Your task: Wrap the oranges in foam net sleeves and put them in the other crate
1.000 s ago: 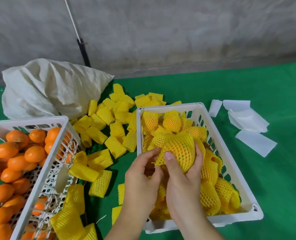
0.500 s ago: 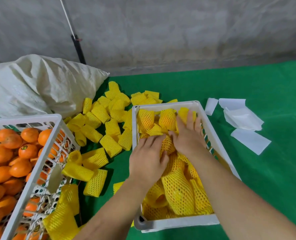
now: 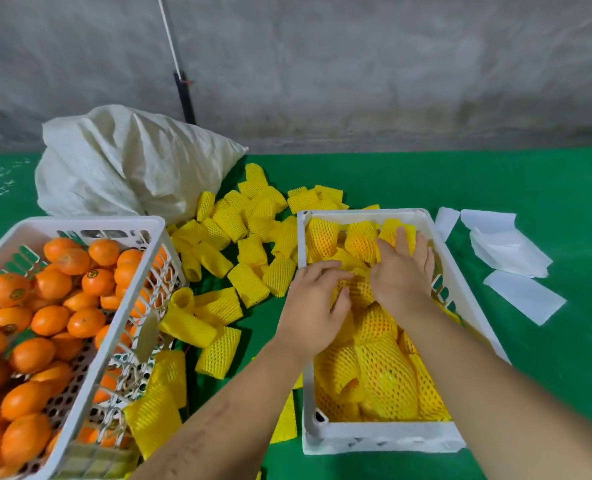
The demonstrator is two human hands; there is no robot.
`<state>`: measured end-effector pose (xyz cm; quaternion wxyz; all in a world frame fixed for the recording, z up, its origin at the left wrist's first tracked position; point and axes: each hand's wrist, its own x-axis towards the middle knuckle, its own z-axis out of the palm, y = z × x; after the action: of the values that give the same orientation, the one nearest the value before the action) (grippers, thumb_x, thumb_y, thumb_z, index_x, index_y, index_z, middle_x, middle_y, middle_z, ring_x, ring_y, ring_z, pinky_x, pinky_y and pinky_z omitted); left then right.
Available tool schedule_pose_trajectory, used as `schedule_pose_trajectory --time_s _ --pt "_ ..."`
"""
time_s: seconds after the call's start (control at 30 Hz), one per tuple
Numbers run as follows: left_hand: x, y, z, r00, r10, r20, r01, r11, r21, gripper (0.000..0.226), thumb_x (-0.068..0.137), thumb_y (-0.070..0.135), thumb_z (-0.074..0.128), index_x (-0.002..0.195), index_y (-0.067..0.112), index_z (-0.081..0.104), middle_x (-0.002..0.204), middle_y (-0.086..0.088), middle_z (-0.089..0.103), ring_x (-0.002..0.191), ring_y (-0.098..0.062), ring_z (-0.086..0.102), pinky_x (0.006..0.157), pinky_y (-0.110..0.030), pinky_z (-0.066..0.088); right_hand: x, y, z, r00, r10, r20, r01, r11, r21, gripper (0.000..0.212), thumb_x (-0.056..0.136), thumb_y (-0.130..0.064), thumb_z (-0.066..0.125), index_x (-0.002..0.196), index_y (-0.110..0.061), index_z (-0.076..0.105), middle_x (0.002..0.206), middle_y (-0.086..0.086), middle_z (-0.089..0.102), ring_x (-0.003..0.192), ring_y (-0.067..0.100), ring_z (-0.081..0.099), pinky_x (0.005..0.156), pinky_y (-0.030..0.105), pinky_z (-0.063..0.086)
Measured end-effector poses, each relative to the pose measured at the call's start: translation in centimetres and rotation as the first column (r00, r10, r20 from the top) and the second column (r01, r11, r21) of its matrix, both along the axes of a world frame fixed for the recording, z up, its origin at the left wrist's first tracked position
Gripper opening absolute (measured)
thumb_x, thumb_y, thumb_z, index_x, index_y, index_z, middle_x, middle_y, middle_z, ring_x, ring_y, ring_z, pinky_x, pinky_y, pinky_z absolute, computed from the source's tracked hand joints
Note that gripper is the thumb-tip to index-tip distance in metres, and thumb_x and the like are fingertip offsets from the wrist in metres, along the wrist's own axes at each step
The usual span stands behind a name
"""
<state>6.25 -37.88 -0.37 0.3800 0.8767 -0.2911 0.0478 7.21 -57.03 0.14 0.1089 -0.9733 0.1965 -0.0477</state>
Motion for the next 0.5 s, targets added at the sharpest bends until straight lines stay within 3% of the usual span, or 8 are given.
schedule_pose_trajectory --time_s 0.13,0.3,0.4,0.5 --pt "-0.8 6.7 0.1 0.998 0.062 -0.003 -0.062 0.996 -0.058 0.021 0.102 0.018 0.063 0.12 0.016 0.074 0.129 0.001 0.065 0.125 -0.018 0.054 0.109 -0.035 0.041 -1.4 8.7 1.5 0.963 0.144 0.229 -0.174 0.978 0.115 0.044 0.101 -0.033 0.05 0.146 -0.033 0.051 0.17 -0.001 0.02 0.155 0.026 0.012 0.122 0.052 0.017" --pt "-0.7 17.6 0.7 0.992 0.126 -0.019 -0.126 0.992 0.033 0.013 0.099 0.013 0.066 0.107 0.012 0.076 0.112 -0.003 0.072 0.109 -0.024 0.064 0.098 -0.045 0.049 -2.6 20.3 0.7 0.891 0.415 0.186 -0.437 0.893 0.103 0.036 0.1 -0.032 0.052 0.135 -0.03 0.06 0.158 -0.002 0.042 0.144 0.024 0.033 0.114 0.047 0.03" --pt "0.1 24.7 0.7 0.985 0.169 0.026 -0.171 0.976 0.137 0.015 0.098 0.013 0.068 0.11 0.014 0.078 0.114 -0.004 0.073 0.111 -0.025 0.065 0.097 -0.045 0.052 -3.2 24.2 -1.6 0.884 0.466 0.046 -0.467 0.871 0.153 0.04 0.098 -0.037 0.053 0.136 -0.03 0.059 0.156 0.0 0.042 0.138 0.028 0.039 0.109 0.046 0.037" --pt "1.5 31.3 -0.3 0.976 0.212 0.048 -0.217 0.961 0.168 0.016 0.102 0.016 0.065 0.114 0.017 0.076 0.118 -0.003 0.071 0.11 -0.026 0.065 0.094 -0.046 0.053 -3.9 25.9 -5.1 0.867 0.421 -0.267 -0.364 0.901 0.237 0.044 0.097 -0.041 0.054 0.138 -0.027 0.052 0.161 0.007 0.032 0.141 0.034 0.036 0.112 0.047 0.037"
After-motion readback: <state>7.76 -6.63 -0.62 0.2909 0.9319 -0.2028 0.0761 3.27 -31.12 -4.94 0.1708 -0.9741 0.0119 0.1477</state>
